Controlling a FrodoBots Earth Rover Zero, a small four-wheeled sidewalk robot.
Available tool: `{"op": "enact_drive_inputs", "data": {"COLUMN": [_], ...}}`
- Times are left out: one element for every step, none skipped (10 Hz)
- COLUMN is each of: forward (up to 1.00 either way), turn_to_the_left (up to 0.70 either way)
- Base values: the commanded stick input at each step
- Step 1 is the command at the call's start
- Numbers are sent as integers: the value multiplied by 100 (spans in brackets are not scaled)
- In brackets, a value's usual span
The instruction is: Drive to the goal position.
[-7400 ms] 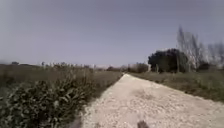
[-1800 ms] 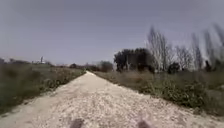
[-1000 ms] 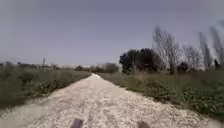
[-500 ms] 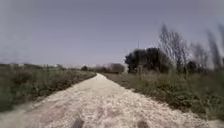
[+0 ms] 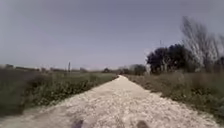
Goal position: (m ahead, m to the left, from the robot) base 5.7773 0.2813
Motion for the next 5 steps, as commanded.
{"op": "enact_drive_inputs", "data": {"forward": [70, 70, 70, 70, 70], "turn_to_the_left": [0, 0, 0, 0, 0]}}
